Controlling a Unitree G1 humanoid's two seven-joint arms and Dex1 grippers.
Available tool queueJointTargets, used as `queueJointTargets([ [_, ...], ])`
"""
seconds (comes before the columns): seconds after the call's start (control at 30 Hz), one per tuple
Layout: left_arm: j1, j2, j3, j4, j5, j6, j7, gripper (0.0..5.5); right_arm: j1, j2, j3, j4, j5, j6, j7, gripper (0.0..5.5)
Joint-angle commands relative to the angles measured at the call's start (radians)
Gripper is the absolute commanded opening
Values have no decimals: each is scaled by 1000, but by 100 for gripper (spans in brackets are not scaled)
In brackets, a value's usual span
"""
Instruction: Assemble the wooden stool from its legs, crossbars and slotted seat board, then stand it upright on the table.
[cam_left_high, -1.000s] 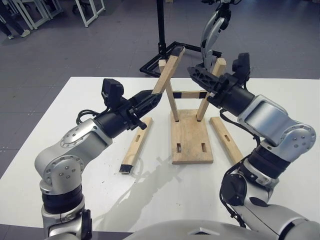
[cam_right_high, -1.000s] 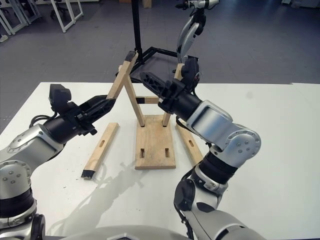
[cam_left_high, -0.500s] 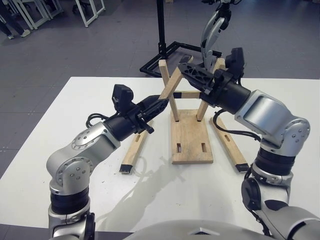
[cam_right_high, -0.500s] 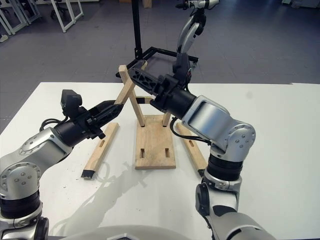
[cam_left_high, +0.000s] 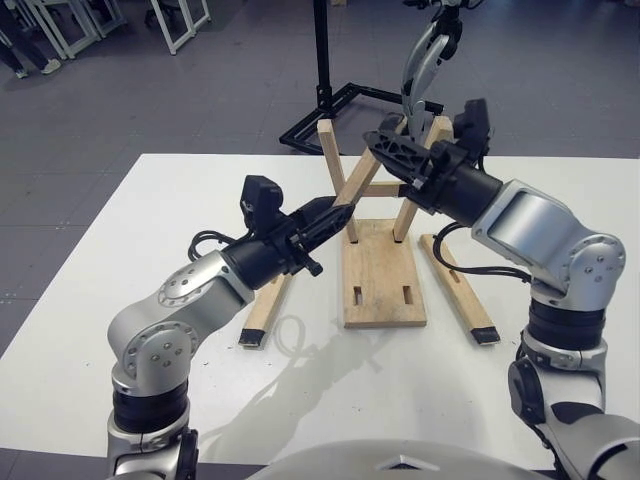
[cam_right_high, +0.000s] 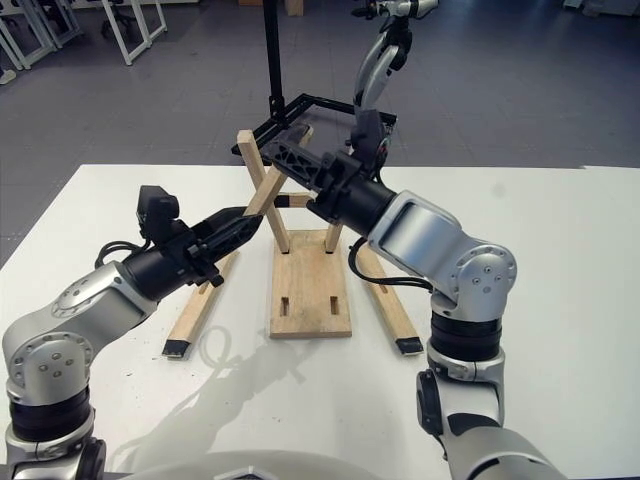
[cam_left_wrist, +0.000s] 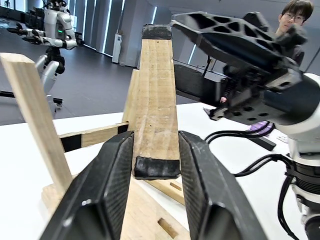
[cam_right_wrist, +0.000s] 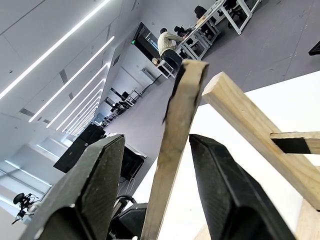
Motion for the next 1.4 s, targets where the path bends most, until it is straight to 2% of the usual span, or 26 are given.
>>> queueJointTargets([
  [0.03, 21, -6, -24, -19, 6, 4, 21, 133, -35, -6, 3, 53, -58, -25, 26, 235],
  [0.1, 24, -4, -26, -16, 9, 1, 22, 133, -36, 4, -4, 67, -64, -40, 15, 217],
  [0.3, 32, -8, -34, -14, 21, -7, 24, 133, -9, 22, 4, 52, 0, -58, -44, 87],
  [0.47, 34, 20, -51, -23, 52, -4, -9, 133, 13, 28, 25, 55, 74, -72, -136, 68],
  [0.73, 44, 75, -22, -9, 47, 12, -54, 133, 68, -100, 43, 73, 143, -27, -203, 59],
  [0.87, 34, 67, -4, -10, -53, 41, -53, 234, 82, -120, 41, 72, 130, -42, -193, 41],
  [0.93, 36, 84, 19, -10, -112, 49, -62, 263, 93, -135, 36, 68, 90, -42, -170, 41],
  [1.03, 45, 123, 42, 8, -115, 52, -74, 316, 107, -222, 14, 14, -97, -33, -55, 41],
  [1.13, 57, 115, 55, 81, 29, 8, 25, 353, 179, -391, 6, -123, -399, -56, 122, 41],
  [1.2, 77, 80, 70, 124, 112, -12, 112, 356, 247, -445, 0, -183, -556, -94, 211, 41],
  [1.3, 89, 19, 78, 152, 177, -21, 204, 356, 358, -435, -10, -204, -714, -159, 300, 41],
  [1.4, 78, -6, 71, 158, 213, -14, 221, 356, 437, -383, 7, -164, -846, -224, 363, 41],
])
